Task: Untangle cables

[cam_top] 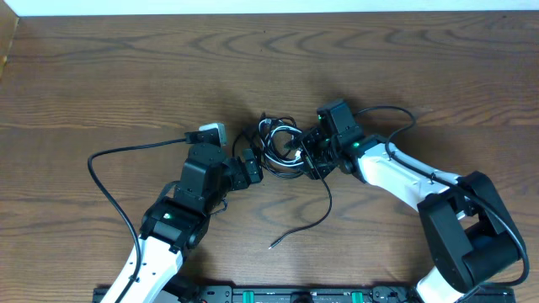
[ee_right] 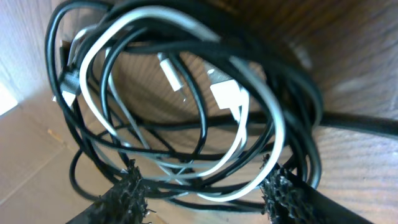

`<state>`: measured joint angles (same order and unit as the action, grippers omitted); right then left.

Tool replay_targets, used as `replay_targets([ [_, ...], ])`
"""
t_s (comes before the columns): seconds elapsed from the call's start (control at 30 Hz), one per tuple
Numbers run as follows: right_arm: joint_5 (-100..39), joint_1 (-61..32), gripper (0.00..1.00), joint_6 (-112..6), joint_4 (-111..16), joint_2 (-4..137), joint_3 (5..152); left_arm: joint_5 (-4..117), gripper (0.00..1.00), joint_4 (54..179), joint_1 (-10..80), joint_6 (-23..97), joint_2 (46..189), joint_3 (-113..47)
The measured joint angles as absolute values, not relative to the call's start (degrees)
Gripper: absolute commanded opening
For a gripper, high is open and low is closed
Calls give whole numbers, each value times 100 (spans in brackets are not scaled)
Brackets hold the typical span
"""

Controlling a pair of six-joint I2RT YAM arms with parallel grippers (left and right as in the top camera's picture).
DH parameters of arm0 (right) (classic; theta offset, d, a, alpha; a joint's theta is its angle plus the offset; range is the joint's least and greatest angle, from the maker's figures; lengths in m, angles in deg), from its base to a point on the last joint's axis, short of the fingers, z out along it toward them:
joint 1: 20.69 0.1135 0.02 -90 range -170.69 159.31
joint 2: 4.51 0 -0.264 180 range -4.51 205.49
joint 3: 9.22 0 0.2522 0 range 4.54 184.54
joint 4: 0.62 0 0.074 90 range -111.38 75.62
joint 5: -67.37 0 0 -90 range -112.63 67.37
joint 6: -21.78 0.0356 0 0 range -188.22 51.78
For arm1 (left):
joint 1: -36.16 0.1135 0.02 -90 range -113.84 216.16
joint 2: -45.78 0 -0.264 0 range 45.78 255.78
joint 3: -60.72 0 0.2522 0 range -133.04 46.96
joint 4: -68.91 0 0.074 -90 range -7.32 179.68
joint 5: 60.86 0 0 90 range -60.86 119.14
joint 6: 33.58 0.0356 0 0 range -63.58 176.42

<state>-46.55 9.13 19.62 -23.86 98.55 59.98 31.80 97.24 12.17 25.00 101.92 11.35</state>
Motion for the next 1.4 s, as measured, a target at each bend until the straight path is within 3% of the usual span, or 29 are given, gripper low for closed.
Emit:
replay_targets([
  [0.2,-4159,929,46,1905,-2267,10063,5996,3180,99,9724,1217,2500,10192,1135],
  [0.27,-4041,931,37,1763,-2069,10144,5985,3180,99,9724,1217,2500,10192,1135],
  [0.3,-3978,931,27,1601,-1918,10190,5977,3180,98,9724,1217,2500,10192,1135],
  [0.53,-3888,933,1,733,-1310,10257,5948,3180,98,9727,1217,2500,10192,1135],
  [1.03,-4767,795,1,-1651,-733,10179,5939,3180,98,9727,1217,2500,10192,1135],
  [1.4,-5807,373,1,-3603,-1105,8450,5911,3180,98,9729,1217,2500,10192,1135],
])
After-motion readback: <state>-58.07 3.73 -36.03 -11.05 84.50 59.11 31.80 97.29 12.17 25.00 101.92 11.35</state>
